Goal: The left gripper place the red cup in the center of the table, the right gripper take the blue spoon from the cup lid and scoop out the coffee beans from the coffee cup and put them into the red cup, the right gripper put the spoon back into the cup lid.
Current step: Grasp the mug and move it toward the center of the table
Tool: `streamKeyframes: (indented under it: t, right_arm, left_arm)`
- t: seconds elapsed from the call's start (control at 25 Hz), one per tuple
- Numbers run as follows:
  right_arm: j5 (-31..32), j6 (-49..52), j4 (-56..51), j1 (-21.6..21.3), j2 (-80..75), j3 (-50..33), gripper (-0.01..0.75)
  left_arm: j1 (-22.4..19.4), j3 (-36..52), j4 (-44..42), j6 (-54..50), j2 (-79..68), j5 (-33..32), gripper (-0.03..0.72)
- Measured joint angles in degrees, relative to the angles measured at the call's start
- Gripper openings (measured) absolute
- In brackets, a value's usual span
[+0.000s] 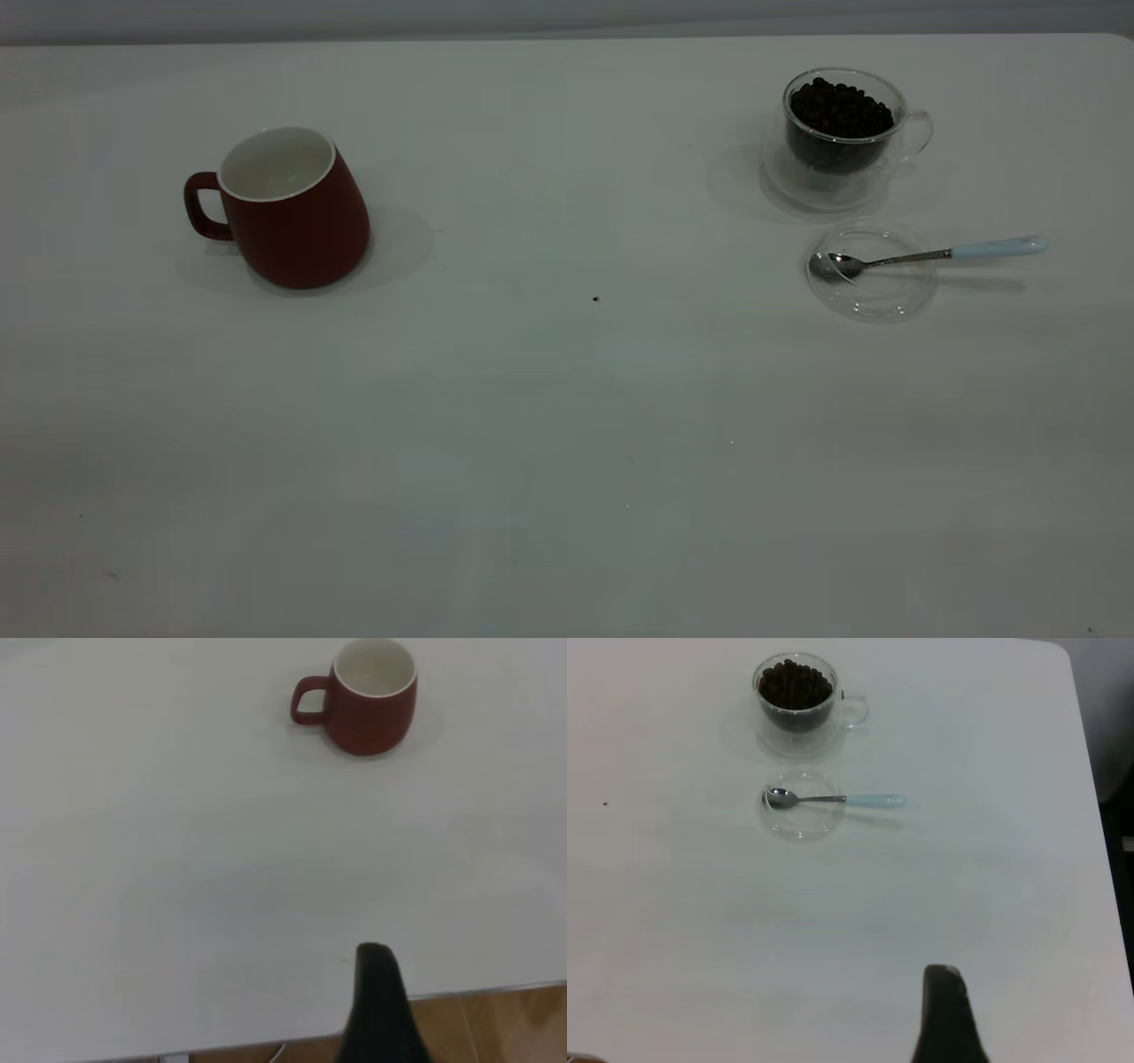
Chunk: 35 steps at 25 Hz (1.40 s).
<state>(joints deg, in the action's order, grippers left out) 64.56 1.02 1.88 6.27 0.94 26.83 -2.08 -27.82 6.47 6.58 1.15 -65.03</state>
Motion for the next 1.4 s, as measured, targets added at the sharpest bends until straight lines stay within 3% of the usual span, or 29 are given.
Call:
streamKeyframes:
  t: [0.4,0.76,1.08,1.4]
  right_arm:
    - [0.00,0.00,0.00,0.00,0.00,0.00,0.550]
    - [0.00,0.00,0.00,0.00,0.00,0.00,0.550]
    - [0.00,0.00,0.00,0.00,0.00,0.00,0.550]
    - [0.00,0.00,0.00,0.00,0.00,0.00,0.550]
  left_arm:
    - [0.00,0.00,-1.78,-2.47,-0.94,0.00,0.587]
    - [0.00,-0.13,-1.83,-2.88,-18.69,1.00,0.587]
    - [0.00,-3.77,-1.83,-3.11,-40.75,11.90,0.587]
    - [0.00,-14.27,-1.78,-3.06,-66.51,19.14,0.587]
